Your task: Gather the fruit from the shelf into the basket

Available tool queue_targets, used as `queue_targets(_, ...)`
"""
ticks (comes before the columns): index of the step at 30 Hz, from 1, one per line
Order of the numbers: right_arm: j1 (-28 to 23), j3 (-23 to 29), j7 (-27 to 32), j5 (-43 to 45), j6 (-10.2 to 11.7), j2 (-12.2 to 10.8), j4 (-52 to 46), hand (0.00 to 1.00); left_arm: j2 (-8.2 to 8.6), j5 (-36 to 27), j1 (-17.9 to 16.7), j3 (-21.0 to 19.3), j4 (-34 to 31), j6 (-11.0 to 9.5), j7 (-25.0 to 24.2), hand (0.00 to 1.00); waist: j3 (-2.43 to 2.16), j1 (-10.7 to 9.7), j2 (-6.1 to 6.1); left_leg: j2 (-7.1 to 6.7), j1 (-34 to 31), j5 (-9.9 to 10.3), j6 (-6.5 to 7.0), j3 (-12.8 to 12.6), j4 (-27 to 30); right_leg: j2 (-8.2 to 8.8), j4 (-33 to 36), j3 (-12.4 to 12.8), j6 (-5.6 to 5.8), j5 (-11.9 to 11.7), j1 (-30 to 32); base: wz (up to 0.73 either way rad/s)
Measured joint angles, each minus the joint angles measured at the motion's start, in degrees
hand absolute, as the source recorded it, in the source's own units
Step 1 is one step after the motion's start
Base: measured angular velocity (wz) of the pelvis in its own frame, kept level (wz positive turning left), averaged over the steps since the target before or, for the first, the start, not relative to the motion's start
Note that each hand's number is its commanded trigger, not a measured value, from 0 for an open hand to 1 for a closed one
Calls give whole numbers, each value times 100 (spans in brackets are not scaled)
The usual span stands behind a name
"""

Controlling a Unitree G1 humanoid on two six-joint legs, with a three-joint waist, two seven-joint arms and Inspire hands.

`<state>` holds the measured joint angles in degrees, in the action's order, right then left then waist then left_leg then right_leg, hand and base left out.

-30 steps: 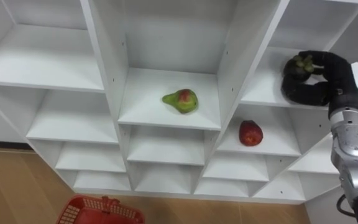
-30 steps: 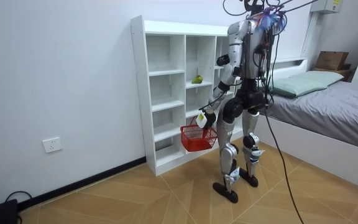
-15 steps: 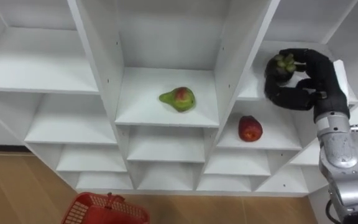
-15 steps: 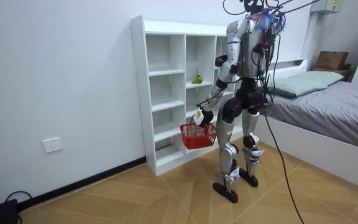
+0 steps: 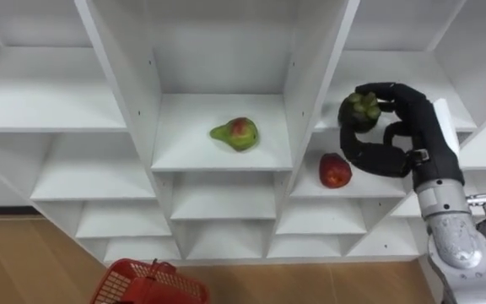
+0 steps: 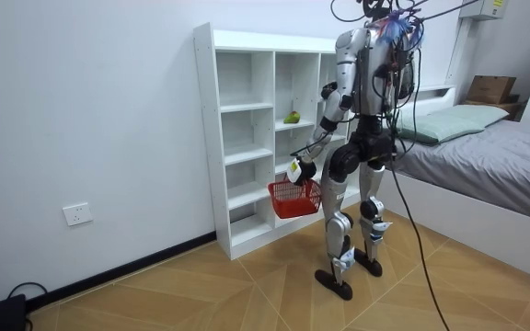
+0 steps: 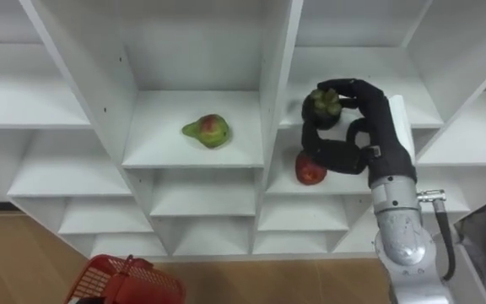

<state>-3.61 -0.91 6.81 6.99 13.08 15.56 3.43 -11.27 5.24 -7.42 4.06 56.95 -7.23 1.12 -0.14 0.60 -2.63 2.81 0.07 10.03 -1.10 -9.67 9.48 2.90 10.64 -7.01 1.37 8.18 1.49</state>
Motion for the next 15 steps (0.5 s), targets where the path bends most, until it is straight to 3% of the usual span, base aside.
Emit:
queue_targets(5,-310,-40,-120,33,-1,-42,-397,100,76,-7,11,17,50,-39,-4,100,-7,-23,22,2,-55,0,2,-126,-29,-24,19,182,3,-19,151,-15)
queue_targets(15,-342,-173,-196,461,1,-269,-638,100,98,-9,104,64,78,-41,-30,100,-19,-152,33,38,-181,2,1,-146,-9,-56,20,192,-10,-49,282,-2)
